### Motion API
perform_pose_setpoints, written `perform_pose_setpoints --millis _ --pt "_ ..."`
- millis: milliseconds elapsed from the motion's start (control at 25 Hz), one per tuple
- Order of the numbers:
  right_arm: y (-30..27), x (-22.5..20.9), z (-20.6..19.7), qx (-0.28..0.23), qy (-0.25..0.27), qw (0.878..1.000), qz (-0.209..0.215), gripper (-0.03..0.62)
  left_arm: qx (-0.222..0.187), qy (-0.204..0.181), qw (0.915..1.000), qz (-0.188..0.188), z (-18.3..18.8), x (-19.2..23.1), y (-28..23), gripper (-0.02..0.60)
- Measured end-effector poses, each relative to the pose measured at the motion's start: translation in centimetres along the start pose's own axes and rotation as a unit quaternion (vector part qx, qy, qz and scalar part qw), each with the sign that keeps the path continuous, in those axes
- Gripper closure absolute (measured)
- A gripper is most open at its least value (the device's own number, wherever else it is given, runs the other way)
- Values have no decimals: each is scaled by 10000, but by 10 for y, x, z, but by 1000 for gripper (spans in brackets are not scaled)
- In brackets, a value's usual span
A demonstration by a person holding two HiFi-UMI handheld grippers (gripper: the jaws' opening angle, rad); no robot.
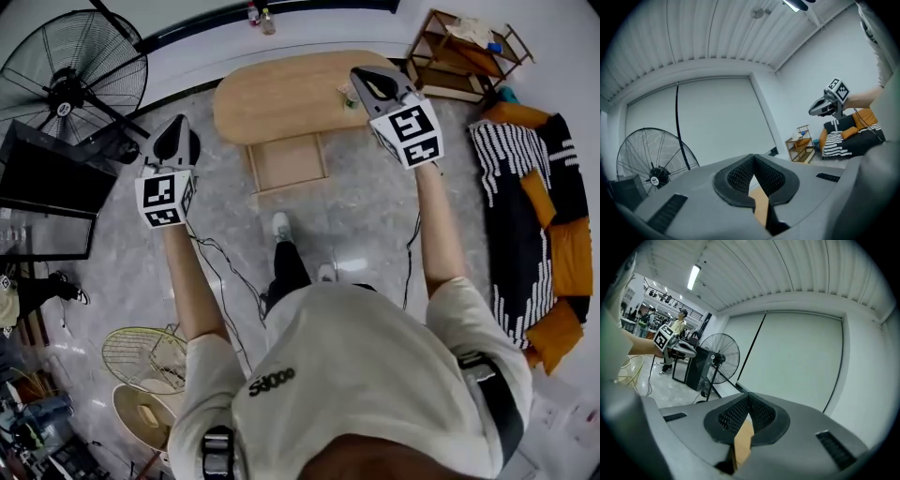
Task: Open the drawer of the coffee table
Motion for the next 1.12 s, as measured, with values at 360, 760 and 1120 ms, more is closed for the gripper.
perform_pose_setpoints --millis 360,760,1120 --pt "58 18 18 12 35 9999 165 588 14 323 9991 280 14 -21 74 563" --pt "61 50 59 -2 -20 10000 95 589 -43 185 9996 213 28 3 111 563" --pt "46 105 111 -116 -105 9998 -118 588 -280 114 9994 -145 29 39 150 563"
Point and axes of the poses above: the fingertips, and each gripper's own axes: y backward along the fingers, x to its left, z out of its top, the point moved 7 cm from there along y, backward along the fingers, and after that the axes turned 9 degrees about y, right-handed, at the moved point
